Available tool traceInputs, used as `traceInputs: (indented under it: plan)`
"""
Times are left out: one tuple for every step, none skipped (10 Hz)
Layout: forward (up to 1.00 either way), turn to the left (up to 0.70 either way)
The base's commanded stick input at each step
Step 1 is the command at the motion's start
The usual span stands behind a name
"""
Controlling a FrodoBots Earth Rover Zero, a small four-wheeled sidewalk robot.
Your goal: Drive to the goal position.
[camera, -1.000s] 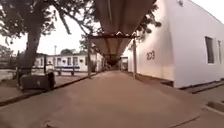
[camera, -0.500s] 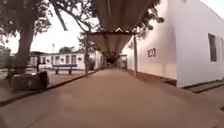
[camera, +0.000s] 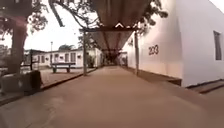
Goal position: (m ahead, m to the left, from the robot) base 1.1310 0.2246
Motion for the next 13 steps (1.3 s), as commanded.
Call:
traceInputs:
  plan:
    - [0.7,0.0]
    - [0.7,0.0]
    - [0.7,0.0]
    - [0.7,0.0]
    - [0.7,0.0]
    - [0.7,0.0]
    - [0.7,0.0]
    - [0.7,0.0]
    - [0.7,0.0]
    - [0.7,0.0]
    - [0.7,0.0]
    - [0.7,0.0]
    - [0.7,0.0]
